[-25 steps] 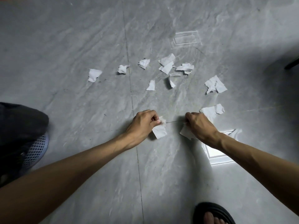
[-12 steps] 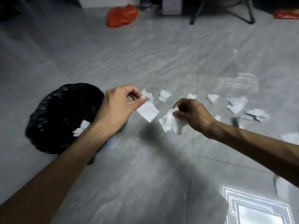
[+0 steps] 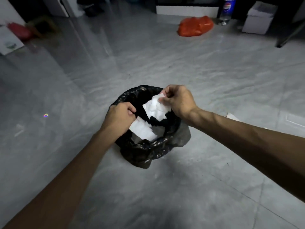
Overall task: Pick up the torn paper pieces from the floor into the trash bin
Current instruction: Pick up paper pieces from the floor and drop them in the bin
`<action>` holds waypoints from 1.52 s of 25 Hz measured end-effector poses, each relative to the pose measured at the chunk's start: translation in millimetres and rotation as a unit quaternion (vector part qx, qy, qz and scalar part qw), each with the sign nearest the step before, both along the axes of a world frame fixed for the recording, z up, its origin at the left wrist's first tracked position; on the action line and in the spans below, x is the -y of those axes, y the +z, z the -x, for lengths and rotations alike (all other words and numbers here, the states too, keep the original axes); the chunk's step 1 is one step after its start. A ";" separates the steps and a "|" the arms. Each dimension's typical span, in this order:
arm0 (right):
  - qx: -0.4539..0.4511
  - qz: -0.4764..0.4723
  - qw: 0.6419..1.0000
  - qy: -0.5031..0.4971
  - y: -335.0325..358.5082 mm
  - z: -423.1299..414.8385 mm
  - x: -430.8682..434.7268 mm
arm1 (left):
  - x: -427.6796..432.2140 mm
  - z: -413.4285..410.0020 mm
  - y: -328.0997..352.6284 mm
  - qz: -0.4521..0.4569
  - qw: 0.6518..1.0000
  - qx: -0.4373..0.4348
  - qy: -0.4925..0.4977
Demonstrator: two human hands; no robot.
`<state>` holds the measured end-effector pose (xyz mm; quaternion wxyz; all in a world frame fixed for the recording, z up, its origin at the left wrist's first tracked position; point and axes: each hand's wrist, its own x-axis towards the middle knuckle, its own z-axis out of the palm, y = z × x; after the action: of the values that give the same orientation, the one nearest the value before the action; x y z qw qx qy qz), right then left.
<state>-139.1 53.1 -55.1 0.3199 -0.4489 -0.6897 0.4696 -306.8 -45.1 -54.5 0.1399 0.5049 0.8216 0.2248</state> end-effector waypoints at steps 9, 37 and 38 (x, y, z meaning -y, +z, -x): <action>0.100 0.043 0.992 0.065 24.8 -86.3 10.6 | -31.5 -82.6 27.8 -0.034 0.982 0.140 -0.127; 0.428 0.071 0.880 -0.193 -174.4 -576.6 232.0 | -47.6 -543.5 -158.4 0.124 0.848 -0.046 -0.513; 0.433 0.076 0.876 -0.199 -174.9 -577.7 237.1 | -53.6 -555.0 -163.5 0.125 0.854 -0.040 -0.503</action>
<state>438.6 -184.0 -230.0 0.0410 -0.7582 -0.6173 0.2061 248.2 8.6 -218.0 0.2633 0.8361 0.4813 -0.0014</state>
